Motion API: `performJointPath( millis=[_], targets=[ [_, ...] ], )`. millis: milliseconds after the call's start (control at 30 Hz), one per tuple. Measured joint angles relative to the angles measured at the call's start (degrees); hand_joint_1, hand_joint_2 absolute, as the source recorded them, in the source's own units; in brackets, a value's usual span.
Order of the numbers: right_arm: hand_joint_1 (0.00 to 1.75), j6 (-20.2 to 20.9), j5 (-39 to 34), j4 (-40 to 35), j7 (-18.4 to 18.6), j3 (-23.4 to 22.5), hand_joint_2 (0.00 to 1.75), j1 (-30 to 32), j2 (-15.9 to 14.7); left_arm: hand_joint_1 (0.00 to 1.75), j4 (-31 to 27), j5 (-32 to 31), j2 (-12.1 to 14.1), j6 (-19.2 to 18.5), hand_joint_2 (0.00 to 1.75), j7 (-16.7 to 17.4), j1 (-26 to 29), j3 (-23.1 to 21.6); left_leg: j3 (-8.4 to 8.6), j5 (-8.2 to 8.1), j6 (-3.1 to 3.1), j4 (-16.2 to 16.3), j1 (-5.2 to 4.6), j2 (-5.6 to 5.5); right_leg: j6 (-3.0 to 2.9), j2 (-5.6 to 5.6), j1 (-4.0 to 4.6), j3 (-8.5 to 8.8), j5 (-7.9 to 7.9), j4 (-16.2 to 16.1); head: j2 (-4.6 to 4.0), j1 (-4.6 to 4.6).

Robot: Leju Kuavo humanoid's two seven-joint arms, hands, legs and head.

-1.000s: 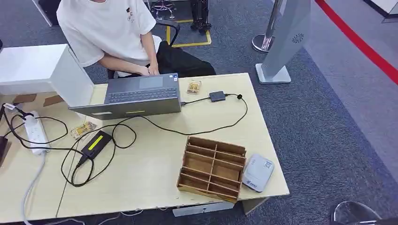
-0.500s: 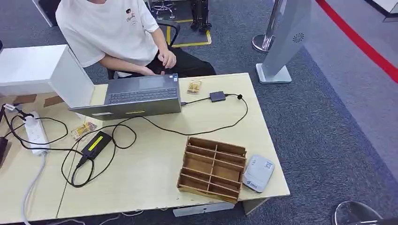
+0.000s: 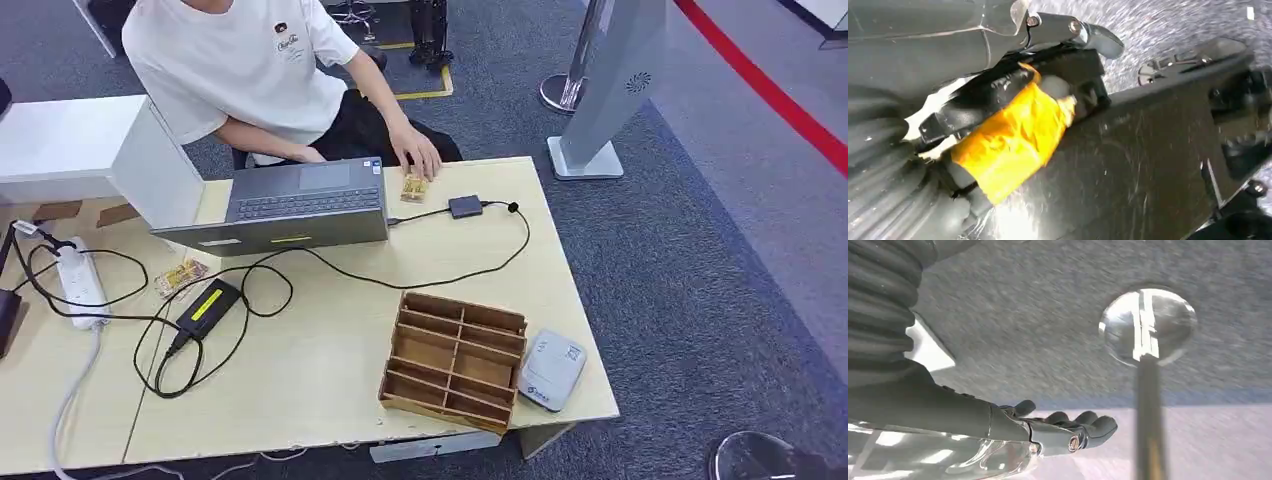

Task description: Pass the card to the sensor for recognition and then transmit it.

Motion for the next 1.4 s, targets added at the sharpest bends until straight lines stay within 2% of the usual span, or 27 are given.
performJointPath(
  millis=[200,633,833,1000,1400],
  targets=[
    [0.0,-2.2,3.2,-0.4,2.8,5.6,1.75,-6.6,-1.4,0.0,0.0,-6.1,0.6,-2.3,1.75,-3.1,-0.1,-6.0,-0.02,0.02,-0.02,0.0,0.04,-0.03,0.0,-0.05,0.03,0.01,0.0,0.0,0.0,-0.02],
    [0.0,-4.4,13.6,-4.7,9.8,16.3,1.75,-19.3,-1.3,0.0,0.0,-16.9,1.9,-5.6,1.75,-10.5,-0.6,-19.8,0.0,0.07,-0.02,0.0,0.04,-0.11,0.0,-0.13,0.03,0.06,0.01,0.0,-0.02,-0.04],
    [0.0,-4.2,21.2,-10.3,13.9,17.0,1.75,-21.8,-0.3,0.0,0.2,-19.8,2.4,-7.0,1.75,-12.5,-1.1,-24.5,-0.05,0.07,-0.03,0.0,0.04,-0.18,0.0,-0.16,0.03,0.06,0.0,0.1,-0.02,-0.04],
    [0.0,-2.2,29.1,-16.0,16.8,17.0,1.75,-23.7,1.0,0.0,0.3,-22.1,2.9,-8.2,1.75,-13.8,-1.4,-28.1,-0.04,0.15,-0.08,0.0,0.04,-0.34,0.0,-0.25,0.03,0.06,0.0,0.1,-0.02,-0.04],
    [0.0,2.6,47.6,-29.2,22.8,16.6,1.75,-28.3,6.0,0.0,0.4,-28.0,4.5,-11.3,1.75,-17.9,-2.8,-37.1,-0.12,0.31,-0.07,0.0,0.03,-0.75,0.0,-0.61,0.02,0.07,0.0,0.1,-0.02,-0.04]
  ],
)
